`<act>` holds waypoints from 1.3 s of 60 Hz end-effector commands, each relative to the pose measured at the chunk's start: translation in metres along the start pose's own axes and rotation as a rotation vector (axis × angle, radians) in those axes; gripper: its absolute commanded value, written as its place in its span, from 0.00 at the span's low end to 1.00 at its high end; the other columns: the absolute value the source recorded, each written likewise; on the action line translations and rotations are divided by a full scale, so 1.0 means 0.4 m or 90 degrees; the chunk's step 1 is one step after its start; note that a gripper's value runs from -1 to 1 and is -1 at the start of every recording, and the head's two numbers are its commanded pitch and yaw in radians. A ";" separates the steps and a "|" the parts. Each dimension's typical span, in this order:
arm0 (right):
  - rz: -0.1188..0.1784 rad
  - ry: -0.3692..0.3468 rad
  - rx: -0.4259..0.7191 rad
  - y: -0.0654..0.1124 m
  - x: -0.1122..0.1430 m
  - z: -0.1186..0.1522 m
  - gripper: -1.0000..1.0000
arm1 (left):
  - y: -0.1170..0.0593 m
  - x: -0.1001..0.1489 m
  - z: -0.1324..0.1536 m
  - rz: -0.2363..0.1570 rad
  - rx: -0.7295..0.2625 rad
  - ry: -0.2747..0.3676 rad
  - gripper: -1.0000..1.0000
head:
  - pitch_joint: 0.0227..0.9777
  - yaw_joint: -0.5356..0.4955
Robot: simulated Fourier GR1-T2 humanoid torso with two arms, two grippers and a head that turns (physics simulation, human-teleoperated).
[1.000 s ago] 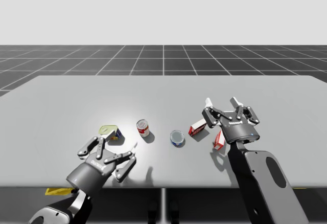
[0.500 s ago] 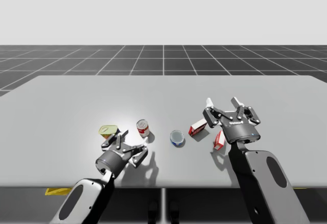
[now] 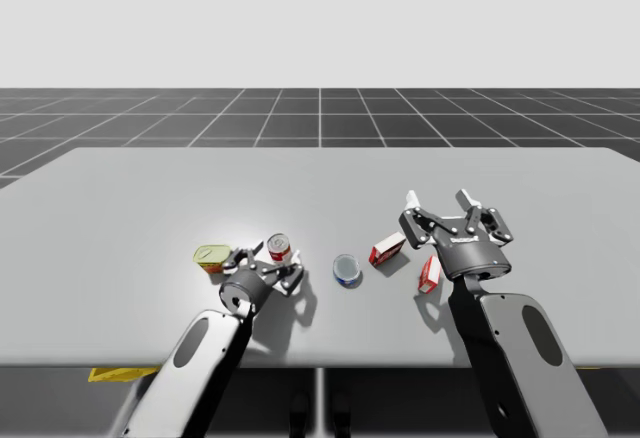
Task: Grasp the soup can and hold it up.
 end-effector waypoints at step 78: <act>0.005 -0.014 0.003 -0.014 -0.006 -0.004 0.00 | -0.026 -0.030 -0.028 -0.062 -0.018 0.028 1.00 | 0.44 0.71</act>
